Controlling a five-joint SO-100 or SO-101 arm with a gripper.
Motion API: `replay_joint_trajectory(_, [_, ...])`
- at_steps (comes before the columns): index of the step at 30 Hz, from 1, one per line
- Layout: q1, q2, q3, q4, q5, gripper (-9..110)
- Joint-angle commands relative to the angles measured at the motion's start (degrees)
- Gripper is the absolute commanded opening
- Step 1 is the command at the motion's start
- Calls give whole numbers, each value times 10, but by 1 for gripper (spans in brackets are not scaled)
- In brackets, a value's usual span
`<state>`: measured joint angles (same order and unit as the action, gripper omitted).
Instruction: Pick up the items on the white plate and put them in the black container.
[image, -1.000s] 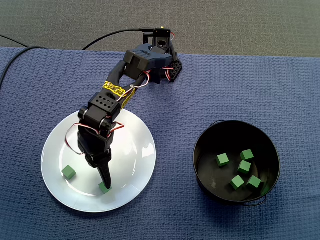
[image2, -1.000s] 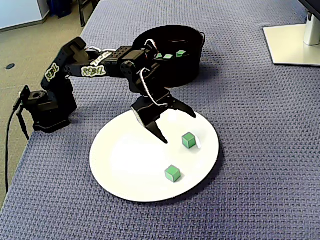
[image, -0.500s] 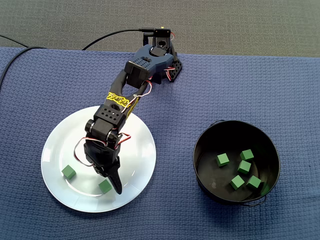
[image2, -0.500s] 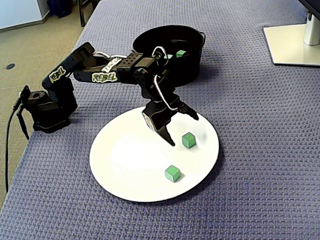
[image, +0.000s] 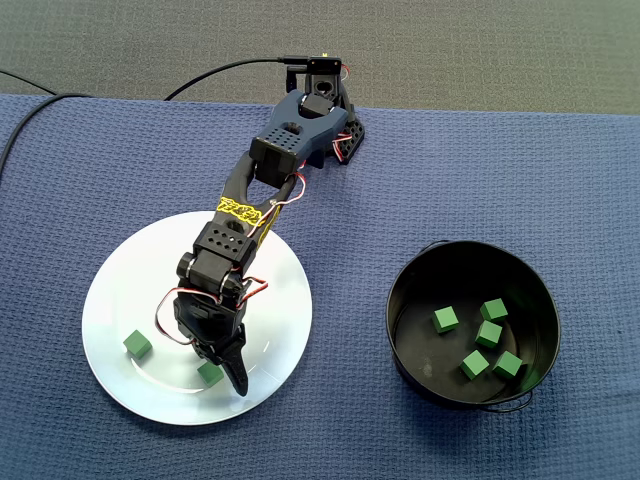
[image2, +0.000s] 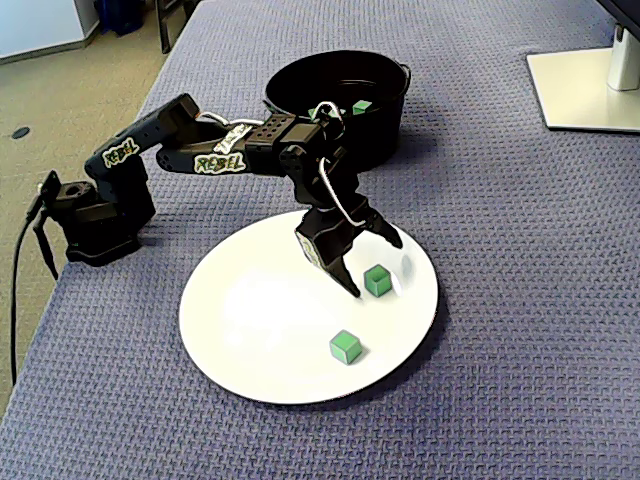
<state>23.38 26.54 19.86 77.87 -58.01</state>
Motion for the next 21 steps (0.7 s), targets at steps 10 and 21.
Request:
replay_joint_trajectory(10, [13,-31,-76,10,8,0])
replay_joint_trajectory(21, [64,35,-97,121,102,0])
